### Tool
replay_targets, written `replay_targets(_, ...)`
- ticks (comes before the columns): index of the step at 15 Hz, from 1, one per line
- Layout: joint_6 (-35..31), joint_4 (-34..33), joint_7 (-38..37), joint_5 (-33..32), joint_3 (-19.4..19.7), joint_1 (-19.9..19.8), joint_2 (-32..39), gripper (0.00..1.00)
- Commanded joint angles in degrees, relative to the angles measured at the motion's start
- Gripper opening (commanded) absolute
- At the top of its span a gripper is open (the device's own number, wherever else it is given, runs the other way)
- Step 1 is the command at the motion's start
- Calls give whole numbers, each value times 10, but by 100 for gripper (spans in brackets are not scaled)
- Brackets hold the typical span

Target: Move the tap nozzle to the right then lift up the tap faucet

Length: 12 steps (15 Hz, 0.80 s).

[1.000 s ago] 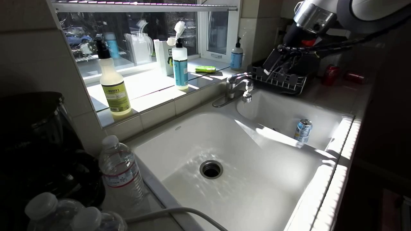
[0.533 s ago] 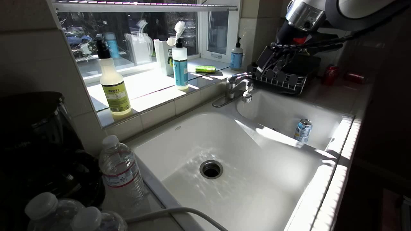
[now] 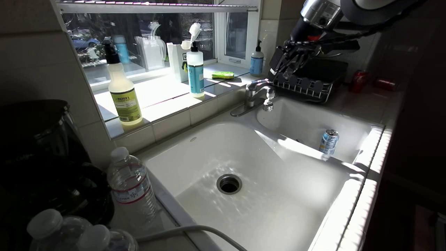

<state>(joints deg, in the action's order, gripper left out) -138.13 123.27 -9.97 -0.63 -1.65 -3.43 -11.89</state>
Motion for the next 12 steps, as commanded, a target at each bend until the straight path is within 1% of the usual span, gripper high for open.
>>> replay_targets(1, -14, -39, -6, 16, 5, 10, 43, 42)
replay_targets(3, -16, -55, -6, 23, 5, 12, 59, 28)
replay_targets(6, -24, -75, -9, 33, 5, 15, 86, 4)
replay_targets(7, -30, -79, -12, 35, 5, 16, 95, 1)
replay_targets(10, -35, -88, -21, 39, 5, 19, 113, 0)
replay_targets(12, -25, -94, -36, 33, 6, 19, 123, 0)
